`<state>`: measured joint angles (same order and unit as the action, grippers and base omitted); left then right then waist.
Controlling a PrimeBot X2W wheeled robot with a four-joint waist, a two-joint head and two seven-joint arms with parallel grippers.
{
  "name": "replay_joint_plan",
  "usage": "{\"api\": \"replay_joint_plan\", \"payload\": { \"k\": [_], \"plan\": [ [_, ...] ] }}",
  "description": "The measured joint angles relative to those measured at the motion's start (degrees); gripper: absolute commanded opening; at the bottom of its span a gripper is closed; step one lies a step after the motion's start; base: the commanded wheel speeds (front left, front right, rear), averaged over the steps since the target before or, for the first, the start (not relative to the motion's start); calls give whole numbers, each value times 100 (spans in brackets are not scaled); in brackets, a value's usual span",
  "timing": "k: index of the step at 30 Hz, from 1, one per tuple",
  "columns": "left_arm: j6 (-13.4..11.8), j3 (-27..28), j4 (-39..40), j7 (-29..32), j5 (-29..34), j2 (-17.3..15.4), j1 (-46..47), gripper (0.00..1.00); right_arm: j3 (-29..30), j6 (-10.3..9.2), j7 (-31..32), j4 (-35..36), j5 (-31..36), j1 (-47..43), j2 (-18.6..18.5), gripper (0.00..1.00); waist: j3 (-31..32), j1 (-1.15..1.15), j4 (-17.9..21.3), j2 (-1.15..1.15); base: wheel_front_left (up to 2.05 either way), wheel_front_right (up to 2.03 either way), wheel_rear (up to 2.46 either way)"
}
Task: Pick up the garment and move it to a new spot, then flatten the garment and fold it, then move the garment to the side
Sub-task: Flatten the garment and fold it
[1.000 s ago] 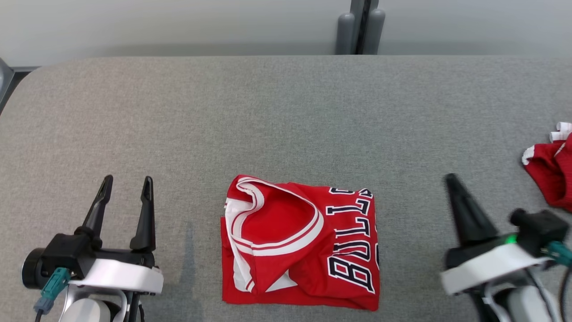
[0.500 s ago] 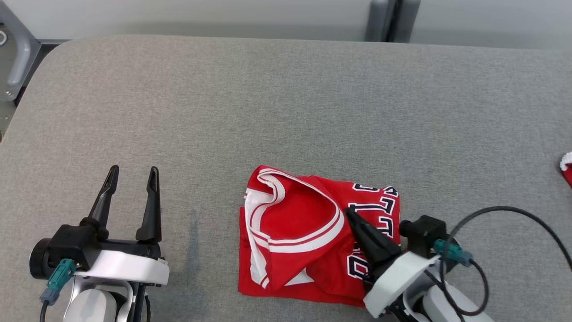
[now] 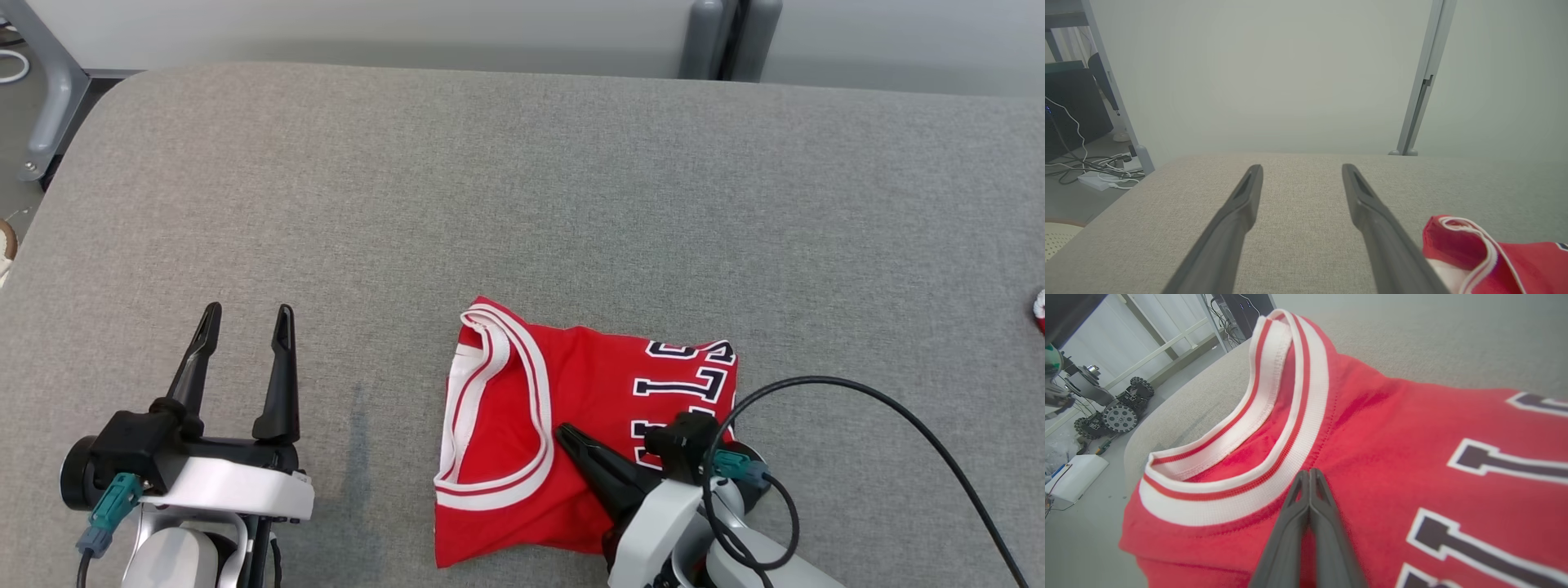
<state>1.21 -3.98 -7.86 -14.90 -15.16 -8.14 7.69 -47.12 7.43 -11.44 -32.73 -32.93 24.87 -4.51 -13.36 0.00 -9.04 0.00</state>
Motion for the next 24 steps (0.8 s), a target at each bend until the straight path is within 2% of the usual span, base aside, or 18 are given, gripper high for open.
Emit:
{"api": "replay_joint_plan", "payload": {
  "k": [4, 8, 11, 19, 20, 21, 22, 23, 24],
  "plan": [
    [23, 21, -1, -1, 13, 21, 0, 100, -199, 0, -132, -131, -99, 192, 49, 0, -8, 0, 43, 0, 0, 0, 0],
    [30, 46, -5, -1, 53, 25, -1, 100, -67, 0, -269, -59, -135, 321, 51, 0, 25, 0, 115, 0, 0, 0, 0],
    [29, 73, -3, -1, 88, 19, -13, 100, 354, 0, -324, 141, -85, 324, -62, 0, 78, 0, 184, 0, 0, 0, 0],
    [-3, 99, 15, -2, 135, 22, -123, 100, 2063, 0, -355, 812, 387, -191, -460, 0, 283, 0, 369, 0, 0, 0, 0],
    [-4, 101, 22, -1, 148, 23, -158, 100, 2310, 0, -355, 901, 457, -283, -488, 8, 312, 0, 393, 0, 0, 0, 0],
    [-5, 102, 29, -1, 149, 20, -172, 100, 2559, -1, -356, 1028, 517, -384, -508, 38, 338, 0, 421, 0, 0, 0, 0],
    [-9, 100, 48, -2, 157, 18, -172, 100, 2769, 0, -355, 1167, 593, -491, -511, 75, 363, 0, 446, 0, 0, 0, 0],
    [-10, 103, 67, -2, 157, 12, -173, 100, 3012, 0, -355, 1291, 695, -591, -512, 100, 390, 0, 470, 0, 0, 0, 0],
    [-11, 107, 80, -1, 158, 4, -186, 100, 3214, 0, -355, 1427, 789, -687, -508, 100, 415, 0, 495, 0, 0, 0, 0]
  ]
}}
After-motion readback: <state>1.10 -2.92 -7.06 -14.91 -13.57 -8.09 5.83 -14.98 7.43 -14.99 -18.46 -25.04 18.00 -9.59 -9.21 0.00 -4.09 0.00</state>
